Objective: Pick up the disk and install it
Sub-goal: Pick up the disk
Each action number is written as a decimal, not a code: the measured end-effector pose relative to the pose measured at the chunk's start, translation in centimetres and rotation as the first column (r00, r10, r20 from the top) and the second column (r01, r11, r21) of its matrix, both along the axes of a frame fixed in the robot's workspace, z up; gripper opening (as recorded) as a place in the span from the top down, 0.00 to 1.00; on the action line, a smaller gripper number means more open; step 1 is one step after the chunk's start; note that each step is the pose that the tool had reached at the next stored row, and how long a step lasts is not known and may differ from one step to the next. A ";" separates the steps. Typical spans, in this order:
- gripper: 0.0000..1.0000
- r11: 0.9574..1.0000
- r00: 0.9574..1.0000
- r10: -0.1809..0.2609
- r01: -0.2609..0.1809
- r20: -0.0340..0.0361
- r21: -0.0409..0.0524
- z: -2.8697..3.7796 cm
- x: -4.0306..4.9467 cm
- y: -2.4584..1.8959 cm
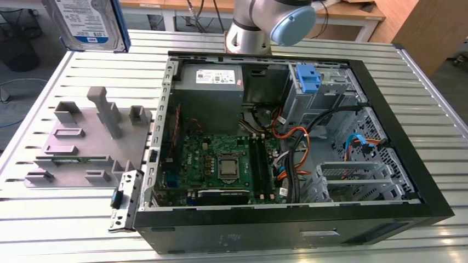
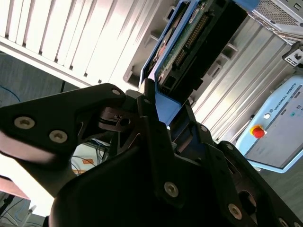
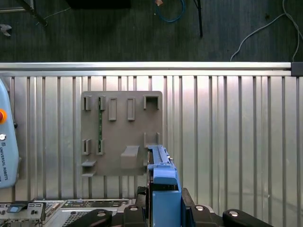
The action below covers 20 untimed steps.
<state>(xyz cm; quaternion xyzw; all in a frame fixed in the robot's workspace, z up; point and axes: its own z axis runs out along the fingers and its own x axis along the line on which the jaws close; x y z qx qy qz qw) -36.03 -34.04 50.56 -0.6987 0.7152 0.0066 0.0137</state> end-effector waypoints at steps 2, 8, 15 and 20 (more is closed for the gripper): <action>0.64 1.000 1.000 0.000 0.000 0.000 0.000 0.00 0.44 -0.01; 0.64 1.000 1.000 0.000 0.000 0.000 0.000 0.00 1.84 -0.03; 0.64 1.000 1.000 0.000 0.000 -0.001 0.000 0.00 3.58 -0.05; 0.64 1.000 1.000 0.000 0.000 -0.001 0.000 -0.01 4.76 -0.07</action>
